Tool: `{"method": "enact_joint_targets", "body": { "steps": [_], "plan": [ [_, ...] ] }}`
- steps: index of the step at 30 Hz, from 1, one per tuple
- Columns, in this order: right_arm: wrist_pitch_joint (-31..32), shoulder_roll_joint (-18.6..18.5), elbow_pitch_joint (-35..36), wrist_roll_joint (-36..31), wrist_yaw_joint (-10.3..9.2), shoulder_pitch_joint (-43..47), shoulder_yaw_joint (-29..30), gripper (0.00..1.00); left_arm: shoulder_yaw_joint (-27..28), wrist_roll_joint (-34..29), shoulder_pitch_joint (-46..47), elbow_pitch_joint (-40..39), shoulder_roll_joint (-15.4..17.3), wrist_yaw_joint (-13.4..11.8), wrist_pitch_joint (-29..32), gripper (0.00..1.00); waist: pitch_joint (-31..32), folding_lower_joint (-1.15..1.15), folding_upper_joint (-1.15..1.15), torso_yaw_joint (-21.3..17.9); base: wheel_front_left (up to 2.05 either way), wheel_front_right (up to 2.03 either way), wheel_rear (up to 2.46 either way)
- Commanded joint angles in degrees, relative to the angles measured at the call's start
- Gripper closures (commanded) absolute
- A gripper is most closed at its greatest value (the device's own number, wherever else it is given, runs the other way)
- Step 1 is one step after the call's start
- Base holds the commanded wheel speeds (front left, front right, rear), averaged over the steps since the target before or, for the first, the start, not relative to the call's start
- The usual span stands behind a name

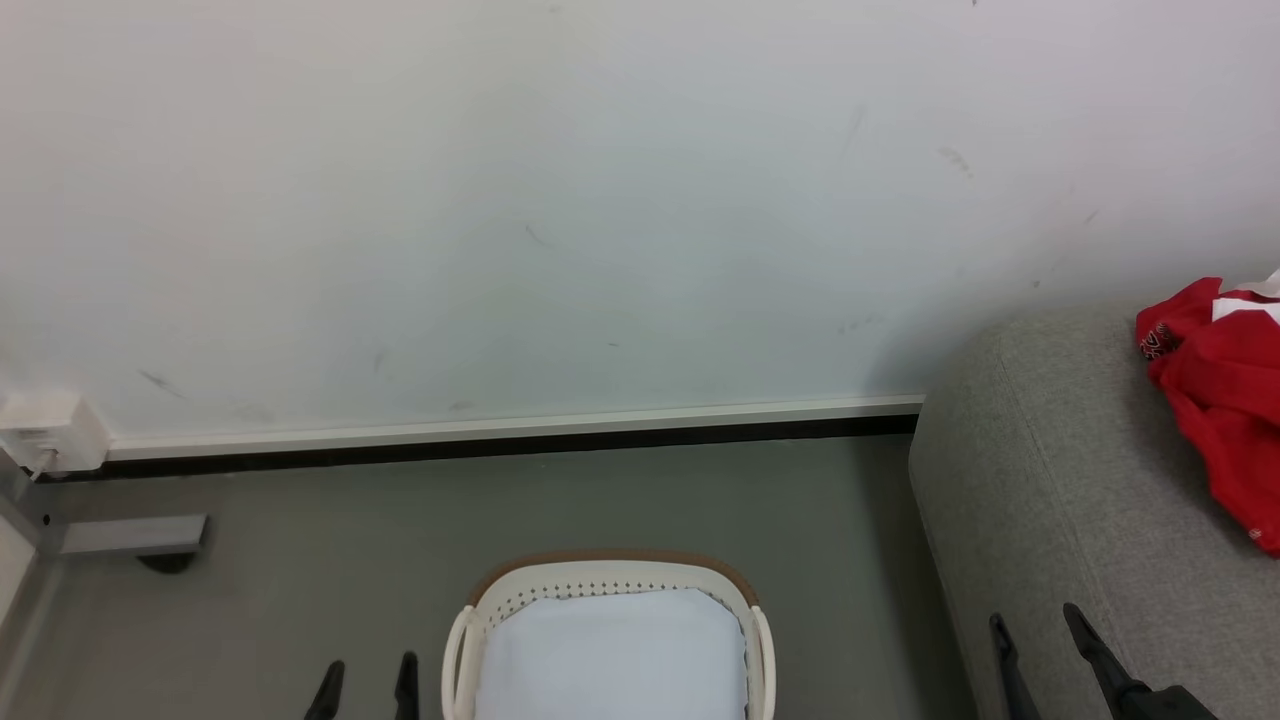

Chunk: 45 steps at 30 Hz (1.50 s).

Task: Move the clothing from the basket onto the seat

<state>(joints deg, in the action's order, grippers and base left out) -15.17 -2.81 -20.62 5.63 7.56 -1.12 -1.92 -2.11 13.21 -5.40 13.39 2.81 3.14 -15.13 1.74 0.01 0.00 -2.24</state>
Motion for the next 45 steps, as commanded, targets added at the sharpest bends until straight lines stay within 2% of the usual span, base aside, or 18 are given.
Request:
{"method": "enact_joint_targets", "body": {
  "steps": [1, 15, 16, 22, 45],
  "plan": [
    [0.05, -0.17, -0.31, 0.25, -0.15, -0.79, -0.11, 0.00, 0.20, 0.29, -0.35, -0.17, 0.18, -0.17, -0.02, 0.00, 0.00, -0.01, 0.00, 0.01, 0.00, 0.00, 0.00],
    [0.05, -0.17, -0.57, 0.29, -0.15, -1.10, -0.39, 0.00, 0.35, 0.45, -0.13, -0.13, 0.17, -0.14, -0.02, 0.00, -0.02, -0.01, 0.00, -0.08, 0.00, 0.00, 0.00],
    [0.00, 0.00, -0.41, 0.12, 0.00, -0.35, -0.37, 1.00, 0.13, 0.22, 0.01, -0.15, 0.00, -0.14, 0.01, 1.00, -0.01, 0.00, 0.00, -0.07, 0.00, 0.00, 0.00],
    [0.17, 0.50, -3.24, 0.46, 0.00, 1.54, -0.33, 1.00, -0.31, 0.60, -0.94, 2.87, -0.45, -0.13, 0.13, 1.00, -0.02, 0.00, 0.00, -0.06, 0.00, 0.00, 0.00],
    [6.41, 0.28, -0.23, 25.60, -0.03, -0.58, 2.24, 1.00, 2.34, 23.50, 2.89, 2.15, -0.26, 1.21, 6.39, 1.00, -0.37, 0.00, 0.00, 0.37, 0.00, 0.00, 0.00]
  ]
}}
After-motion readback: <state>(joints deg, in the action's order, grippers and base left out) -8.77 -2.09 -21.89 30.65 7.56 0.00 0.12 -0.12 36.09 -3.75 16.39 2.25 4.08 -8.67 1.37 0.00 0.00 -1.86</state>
